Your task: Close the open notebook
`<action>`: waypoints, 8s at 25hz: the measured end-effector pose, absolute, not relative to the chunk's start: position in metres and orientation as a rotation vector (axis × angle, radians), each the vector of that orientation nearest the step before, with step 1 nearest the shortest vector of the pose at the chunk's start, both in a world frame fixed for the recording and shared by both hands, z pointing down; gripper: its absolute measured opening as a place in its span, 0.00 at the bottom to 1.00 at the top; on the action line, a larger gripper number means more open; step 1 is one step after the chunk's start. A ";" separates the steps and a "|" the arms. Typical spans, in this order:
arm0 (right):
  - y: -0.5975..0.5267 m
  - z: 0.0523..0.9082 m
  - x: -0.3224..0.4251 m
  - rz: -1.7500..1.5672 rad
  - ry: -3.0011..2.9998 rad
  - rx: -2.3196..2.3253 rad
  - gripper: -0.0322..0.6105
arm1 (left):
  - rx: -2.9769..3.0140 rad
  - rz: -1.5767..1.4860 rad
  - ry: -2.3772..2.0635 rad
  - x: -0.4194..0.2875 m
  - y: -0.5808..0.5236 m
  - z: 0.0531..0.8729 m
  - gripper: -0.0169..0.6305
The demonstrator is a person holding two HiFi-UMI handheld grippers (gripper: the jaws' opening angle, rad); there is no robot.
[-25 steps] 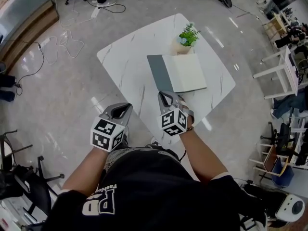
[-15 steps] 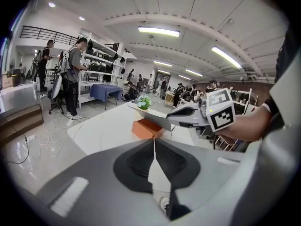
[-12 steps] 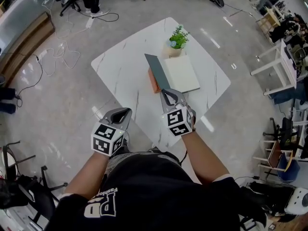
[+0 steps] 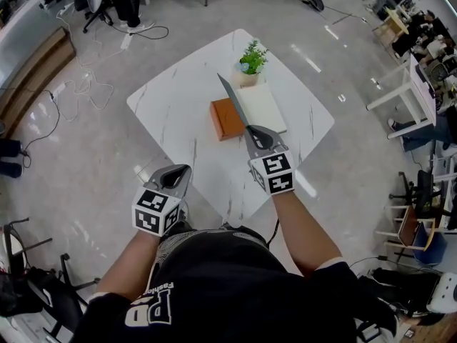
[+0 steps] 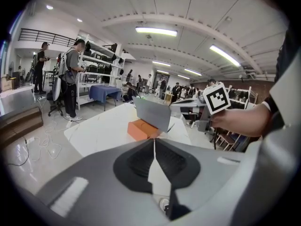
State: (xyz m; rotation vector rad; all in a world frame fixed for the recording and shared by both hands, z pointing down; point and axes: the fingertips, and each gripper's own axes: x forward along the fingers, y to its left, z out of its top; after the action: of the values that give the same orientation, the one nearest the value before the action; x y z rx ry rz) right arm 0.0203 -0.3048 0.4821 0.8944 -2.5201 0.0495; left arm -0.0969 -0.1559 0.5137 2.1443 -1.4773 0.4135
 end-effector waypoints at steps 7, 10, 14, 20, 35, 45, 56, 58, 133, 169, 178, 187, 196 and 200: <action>-0.324 0.476 0.051 0.114 -2.529 0.971 0.06 | 2.145 0.399 -1.496 -0.085 -0.158 0.512 0.13; -0.333 0.475 0.063 0.144 -2.529 1.001 0.06 | 2.137 0.395 -1.504 -0.081 -0.159 0.512 0.13; -0.344 0.476 0.079 0.217 -2.541 1.036 0.06 | 2.125 0.391 -1.514 -0.075 -0.158 0.513 0.13; -0.358 0.482 0.098 0.308 -2.548 1.095 0.06 | 2.118 0.396 -1.528 -0.068 -0.157 0.515 0.13; -0.389 0.509 0.141 0.539 -2.533 1.182 0.06 | 2.089 0.385 -1.556 -0.052 -0.165 0.518 0.13; -0.407 0.542 0.167 0.661 -2.464 1.219 0.07 | 2.070 0.397 -1.567 -0.044 -0.168 0.524 0.13; -0.419 0.591 0.185 0.745 -2.369 1.216 0.07 | 2.050 0.431 -1.551 -0.038 -0.173 0.531 0.13; -0.420 0.595 0.187 0.758 -2.361 1.218 0.07 | 2.047 0.438 -1.550 -0.038 -0.173 0.531 0.13; -0.211 0.464 0.084 0.347 -2.589 1.116 0.05 | 2.430 0.444 -1.204 -0.060 -0.196 0.480 0.13; -0.203 0.486 0.080 0.340 -2.551 1.049 0.05 | 2.462 0.464 -1.204 -0.062 -0.193 0.486 0.13; -0.205 0.487 0.081 0.341 -2.547 1.050 0.05 | 2.464 0.453 -1.207 -0.061 -0.195 0.484 0.13; -0.206 0.487 0.080 0.347 -2.551 1.043 0.05 | 2.459 0.453 -1.210 -0.060 -0.197 0.483 0.13; -0.206 0.488 0.079 0.351 -2.559 1.033 0.05 | 2.457 0.451 -1.216 -0.059 -0.199 0.483 0.13; -0.208 0.489 0.079 0.354 -2.556 1.031 0.05 | 2.455 0.448 -1.219 -0.060 -0.200 0.484 0.13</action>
State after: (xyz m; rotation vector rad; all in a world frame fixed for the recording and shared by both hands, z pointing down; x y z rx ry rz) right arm 0.0791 -0.2077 0.4894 1.0313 -2.5558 0.3537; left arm -0.0599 -0.2003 0.4838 2.4552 -1.2190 0.4479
